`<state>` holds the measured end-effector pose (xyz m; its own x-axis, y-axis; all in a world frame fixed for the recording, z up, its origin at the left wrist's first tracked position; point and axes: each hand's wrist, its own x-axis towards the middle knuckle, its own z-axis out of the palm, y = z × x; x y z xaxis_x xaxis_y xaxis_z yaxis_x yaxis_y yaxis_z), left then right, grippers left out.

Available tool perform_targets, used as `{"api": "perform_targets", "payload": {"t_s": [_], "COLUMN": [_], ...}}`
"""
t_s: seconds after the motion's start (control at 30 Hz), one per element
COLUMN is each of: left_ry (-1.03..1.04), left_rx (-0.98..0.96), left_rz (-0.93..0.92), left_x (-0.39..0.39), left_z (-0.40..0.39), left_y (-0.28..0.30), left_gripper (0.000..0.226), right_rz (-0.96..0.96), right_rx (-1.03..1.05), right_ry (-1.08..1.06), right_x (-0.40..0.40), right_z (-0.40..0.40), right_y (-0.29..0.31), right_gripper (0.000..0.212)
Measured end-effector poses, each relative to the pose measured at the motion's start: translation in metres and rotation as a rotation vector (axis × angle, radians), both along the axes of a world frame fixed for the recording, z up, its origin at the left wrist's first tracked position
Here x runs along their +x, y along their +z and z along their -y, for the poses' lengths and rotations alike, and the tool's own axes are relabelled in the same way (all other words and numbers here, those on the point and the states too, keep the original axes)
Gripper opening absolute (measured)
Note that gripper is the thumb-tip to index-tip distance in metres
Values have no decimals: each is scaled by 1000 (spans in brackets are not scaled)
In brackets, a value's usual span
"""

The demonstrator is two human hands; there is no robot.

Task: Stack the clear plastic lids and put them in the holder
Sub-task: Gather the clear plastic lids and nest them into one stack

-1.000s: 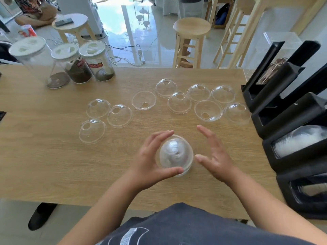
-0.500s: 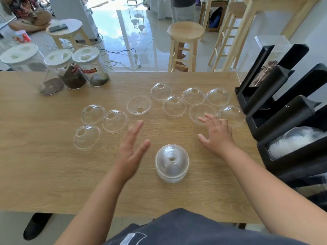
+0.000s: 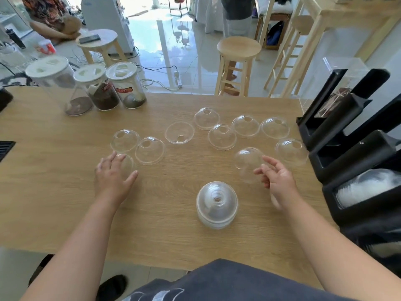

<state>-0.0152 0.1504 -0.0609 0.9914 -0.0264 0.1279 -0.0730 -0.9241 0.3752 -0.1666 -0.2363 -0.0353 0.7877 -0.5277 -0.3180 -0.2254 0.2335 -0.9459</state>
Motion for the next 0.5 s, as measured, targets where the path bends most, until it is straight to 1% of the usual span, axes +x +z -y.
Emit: {"api": "perform_targets", "payload": {"t_s": [0.03,0.1,0.2,0.3,0.4,0.43,0.5], "left_ry": [-15,-49,-128,-165,-201,-224,-272], "left_rx": [-6,-30,-60,-129,-204,-227,-283], "left_rz": [24,75,168,204,162,139,96], "left_x": [-1,-8,-23,-42,-62,-68,-77], "left_z": [0,2,10,20,30,34,41], "left_y": [-2,-5,-10,-15,-14,-14,-13], "left_gripper": [61,59,60,61,61,62,66], "right_rz": [-27,-77,-135,-216,-303,-337,-385], "right_rx": [72,142,126,0,-166,-247,-435], "right_ry": [-37,-100,-121,-86,-49,-25,45], "right_x": [-1,-3,-4,-2,3,4,4], "right_z": [0,2,6,6,1,-1,-3], "right_y": [-4,-13,-17,-16,-16,-16,-18], "right_gripper": [25,27,28,24,22,25,37]}}
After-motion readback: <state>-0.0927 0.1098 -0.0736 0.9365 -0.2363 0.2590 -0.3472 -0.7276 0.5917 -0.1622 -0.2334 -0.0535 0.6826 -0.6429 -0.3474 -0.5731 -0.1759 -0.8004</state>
